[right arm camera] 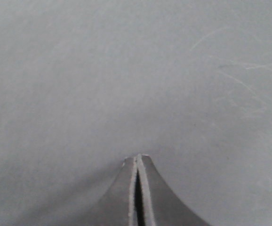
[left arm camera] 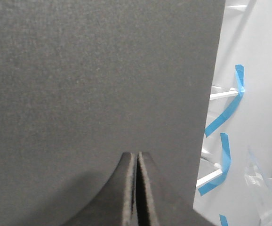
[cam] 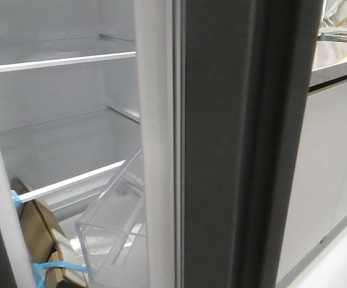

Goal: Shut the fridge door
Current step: 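Push the fridge door closed toward the fridge body with both grippers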

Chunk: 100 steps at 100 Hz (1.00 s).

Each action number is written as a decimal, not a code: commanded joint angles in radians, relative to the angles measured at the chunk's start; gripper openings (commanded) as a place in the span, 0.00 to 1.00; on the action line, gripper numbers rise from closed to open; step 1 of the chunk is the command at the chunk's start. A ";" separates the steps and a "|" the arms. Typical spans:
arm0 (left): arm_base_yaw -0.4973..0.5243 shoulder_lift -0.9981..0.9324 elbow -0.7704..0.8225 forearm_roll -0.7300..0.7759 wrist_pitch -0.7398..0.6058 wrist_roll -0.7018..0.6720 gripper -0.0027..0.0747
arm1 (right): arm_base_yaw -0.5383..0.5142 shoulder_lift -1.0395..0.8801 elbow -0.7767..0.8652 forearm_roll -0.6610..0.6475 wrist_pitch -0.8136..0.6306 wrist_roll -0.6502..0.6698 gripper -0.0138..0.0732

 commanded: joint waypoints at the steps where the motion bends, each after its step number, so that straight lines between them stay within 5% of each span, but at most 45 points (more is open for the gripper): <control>1: -0.005 0.019 0.028 -0.002 -0.077 -0.004 0.01 | -0.003 0.010 -0.039 0.098 -0.010 -0.012 0.07; 42: -0.005 0.019 0.028 -0.002 -0.077 -0.004 0.01 | 0.008 0.100 -0.096 0.163 0.086 -0.012 0.07; 100: -0.005 0.019 0.028 -0.002 -0.077 -0.004 0.01 | 0.186 0.239 -0.211 0.181 0.049 -0.033 0.07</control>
